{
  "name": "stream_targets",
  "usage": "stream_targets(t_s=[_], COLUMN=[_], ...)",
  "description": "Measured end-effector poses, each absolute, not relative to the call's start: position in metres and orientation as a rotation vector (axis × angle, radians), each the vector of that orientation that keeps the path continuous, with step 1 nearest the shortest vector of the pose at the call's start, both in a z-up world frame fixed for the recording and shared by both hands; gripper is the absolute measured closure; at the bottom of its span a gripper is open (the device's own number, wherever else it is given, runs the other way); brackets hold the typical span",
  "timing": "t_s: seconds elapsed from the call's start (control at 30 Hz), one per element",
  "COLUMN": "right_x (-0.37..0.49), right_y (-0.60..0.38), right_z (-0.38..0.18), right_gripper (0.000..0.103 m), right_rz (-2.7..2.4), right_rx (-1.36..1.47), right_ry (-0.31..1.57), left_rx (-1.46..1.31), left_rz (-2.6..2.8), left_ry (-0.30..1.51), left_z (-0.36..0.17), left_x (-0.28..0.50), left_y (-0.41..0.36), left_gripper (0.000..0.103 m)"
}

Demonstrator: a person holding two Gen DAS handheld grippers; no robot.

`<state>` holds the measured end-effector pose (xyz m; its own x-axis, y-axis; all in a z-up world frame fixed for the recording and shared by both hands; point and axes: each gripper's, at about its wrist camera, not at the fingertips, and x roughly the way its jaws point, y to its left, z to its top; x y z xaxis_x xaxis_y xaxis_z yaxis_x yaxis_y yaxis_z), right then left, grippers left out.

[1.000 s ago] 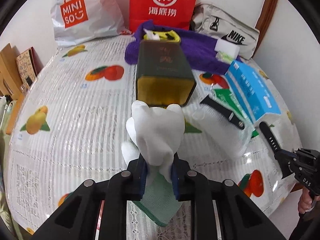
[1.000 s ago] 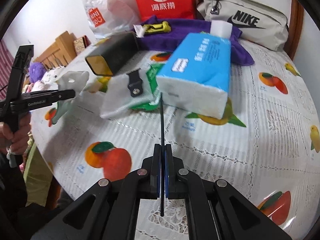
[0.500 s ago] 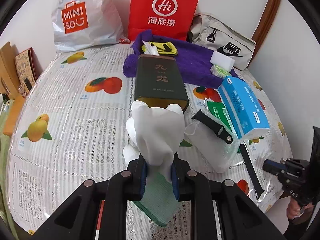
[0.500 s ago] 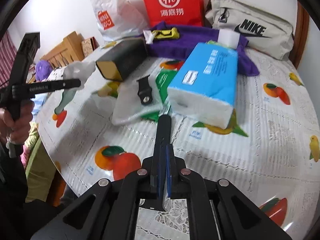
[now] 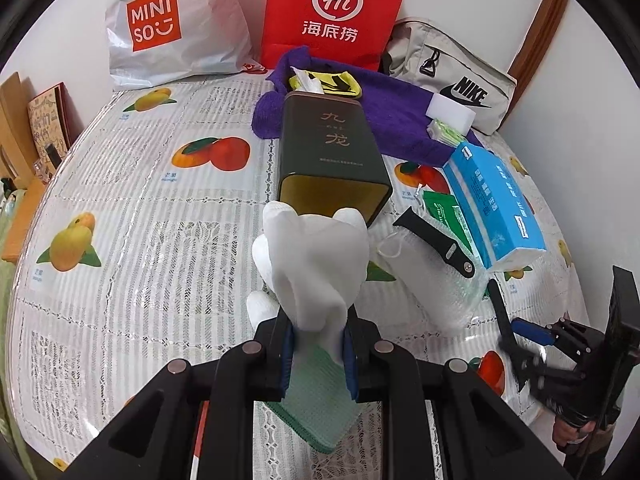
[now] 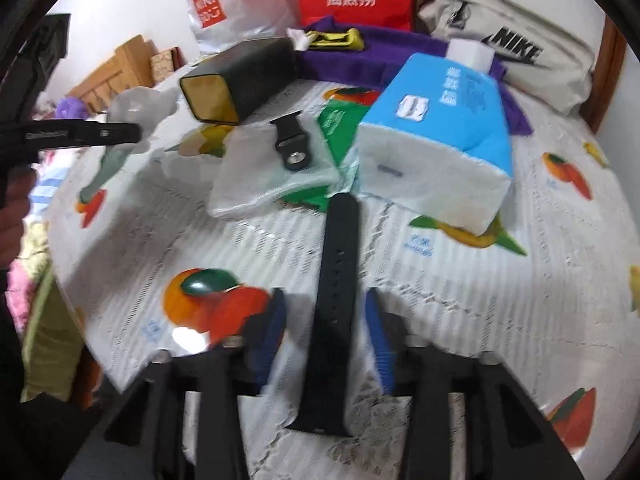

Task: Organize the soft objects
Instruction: 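Carry the white glove and black strap over the purple towel with both grippers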

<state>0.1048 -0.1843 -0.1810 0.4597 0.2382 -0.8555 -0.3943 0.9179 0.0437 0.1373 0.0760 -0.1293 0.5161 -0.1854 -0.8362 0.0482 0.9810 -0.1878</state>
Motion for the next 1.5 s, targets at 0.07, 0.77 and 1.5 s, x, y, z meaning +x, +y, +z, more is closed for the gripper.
stream_targets(t_s=[0.07, 0.77, 1.5], right_x=[0.109, 0.1, 0.178], right_y=[-0.19, -0.196, -0.221], right_z=[-0.181, -0.142, -0.066], right_gripper=[0.082, 0.083, 0.083], right_rz=[0.39, 0.389, 0.397], right_rx=[-0.129, -0.075, -0.084], right_ry=[1.037, 0.979, 0.82], left_rx=[-0.152, -0.168, -0.167], left_rz=[-0.142, -0.176, -0.143], left_ry=[1.023, 0.985, 0.94], left_z=[-0.131, -0.116, -0.073], left_x=[0.138, 0.134, 0.197], left_y=[0.077, 0.072, 0.072], left_gripper=[0.083, 0.083, 0.083])
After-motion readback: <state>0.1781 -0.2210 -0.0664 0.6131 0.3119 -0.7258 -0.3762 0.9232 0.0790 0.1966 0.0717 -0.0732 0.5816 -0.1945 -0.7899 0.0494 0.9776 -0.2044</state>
